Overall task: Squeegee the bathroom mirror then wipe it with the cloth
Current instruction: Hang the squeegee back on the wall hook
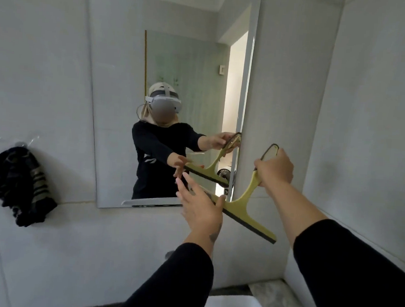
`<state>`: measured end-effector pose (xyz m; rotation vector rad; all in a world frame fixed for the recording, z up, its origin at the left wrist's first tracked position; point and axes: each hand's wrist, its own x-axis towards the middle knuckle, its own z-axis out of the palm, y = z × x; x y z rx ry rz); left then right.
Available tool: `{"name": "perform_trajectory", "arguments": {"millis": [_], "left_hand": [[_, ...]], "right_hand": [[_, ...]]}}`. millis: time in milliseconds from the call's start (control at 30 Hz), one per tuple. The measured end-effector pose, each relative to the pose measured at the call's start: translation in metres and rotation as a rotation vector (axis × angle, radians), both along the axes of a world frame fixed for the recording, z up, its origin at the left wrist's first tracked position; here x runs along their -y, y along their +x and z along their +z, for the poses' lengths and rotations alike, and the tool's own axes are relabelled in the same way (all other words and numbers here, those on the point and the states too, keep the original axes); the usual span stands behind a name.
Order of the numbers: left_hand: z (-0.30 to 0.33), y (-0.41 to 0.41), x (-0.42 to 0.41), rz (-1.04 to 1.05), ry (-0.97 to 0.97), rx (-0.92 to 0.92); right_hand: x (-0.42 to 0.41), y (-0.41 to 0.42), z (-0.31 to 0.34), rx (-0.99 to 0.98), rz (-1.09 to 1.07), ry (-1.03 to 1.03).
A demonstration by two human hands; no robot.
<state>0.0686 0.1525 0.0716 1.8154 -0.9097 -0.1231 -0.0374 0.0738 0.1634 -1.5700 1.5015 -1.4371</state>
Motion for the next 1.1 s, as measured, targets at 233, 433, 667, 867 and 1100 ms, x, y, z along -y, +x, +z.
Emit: {"name": "perform_trajectory", "arguments": {"millis": [233, 433, 667, 867, 1100], "left_hand": [[-0.009, -0.004, 0.048, -0.239, 0.174, 0.904], [-0.013, -0.020, 0.098, -0.368, 0.082, 0.895], [-0.021, -0.029, 0.140, -0.366, 0.116, 0.833], [-0.043, -0.027, 0.149, -0.402, 0.143, 0.830], [-0.062, -0.028, 0.153, -0.435, 0.242, 0.815]], "right_hand": [[0.056, -0.016, -0.005, -0.284, 0.006, -0.175], [0.107, -0.034, -0.004, -0.223, 0.066, -0.219], [0.151, -0.040, -0.006, -0.183, 0.078, -0.205], [0.166, -0.040, -0.031, -0.209, 0.079, -0.193], [0.170, -0.036, -0.056, -0.174, 0.084, -0.257]]}}
